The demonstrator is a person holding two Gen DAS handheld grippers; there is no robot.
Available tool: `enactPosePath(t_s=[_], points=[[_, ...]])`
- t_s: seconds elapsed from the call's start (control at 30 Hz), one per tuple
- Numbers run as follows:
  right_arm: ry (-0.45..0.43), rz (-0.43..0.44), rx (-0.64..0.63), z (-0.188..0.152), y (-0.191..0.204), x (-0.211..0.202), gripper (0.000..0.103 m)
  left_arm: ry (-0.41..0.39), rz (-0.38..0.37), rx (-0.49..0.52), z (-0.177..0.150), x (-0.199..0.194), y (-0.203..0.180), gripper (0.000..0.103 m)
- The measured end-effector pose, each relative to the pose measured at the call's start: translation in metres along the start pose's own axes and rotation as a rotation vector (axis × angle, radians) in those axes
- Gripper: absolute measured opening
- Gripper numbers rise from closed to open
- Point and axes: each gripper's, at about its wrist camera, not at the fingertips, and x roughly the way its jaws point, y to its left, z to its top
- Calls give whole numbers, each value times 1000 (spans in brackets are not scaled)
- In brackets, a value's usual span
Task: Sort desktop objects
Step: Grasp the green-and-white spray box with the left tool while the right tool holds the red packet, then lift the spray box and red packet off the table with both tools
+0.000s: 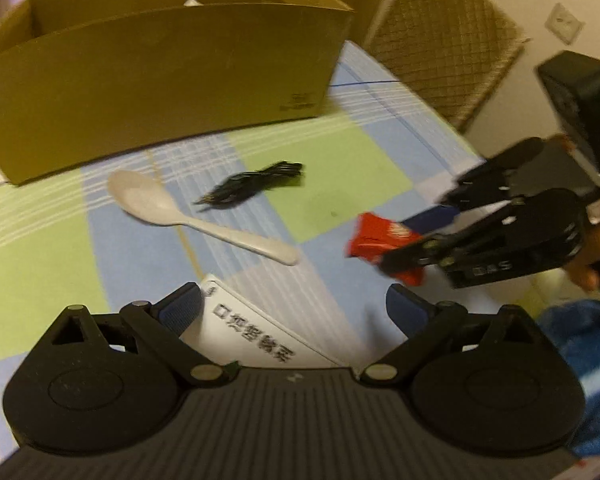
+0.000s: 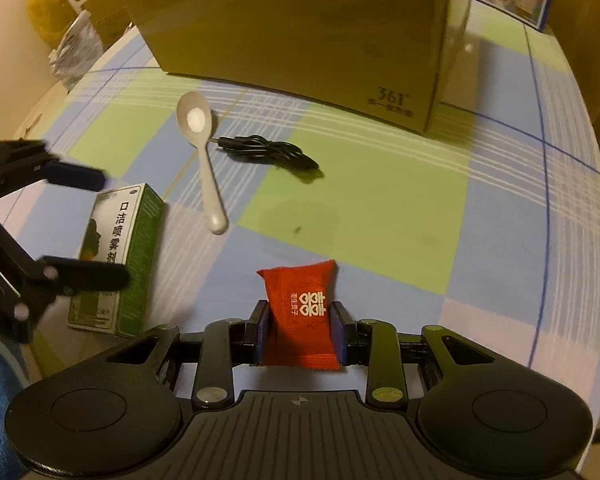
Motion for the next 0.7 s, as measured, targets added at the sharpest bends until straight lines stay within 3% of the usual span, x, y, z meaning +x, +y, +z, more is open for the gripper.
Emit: enactPosePath(t_s=[0.1, 0.3, 0.37, 0.5, 0.7], points=[[-8, 3, 6, -2, -2, -1, 29, 49, 75, -41, -9, -6, 6, 97], [-27, 18, 22, -3, 0, -5, 29, 68, 32, -72, -12, 4, 12, 95], [-28, 11, 14, -3, 1, -7, 29, 58, 22, -69, -3, 10, 9, 88], [-38, -11, 4, -5, 0, -7, 29, 57, 60, 2, 9, 19, 0, 59], [-43, -22, -8, -9, 0, -3, 34, 72, 96, 32, -9, 7, 0, 62]])
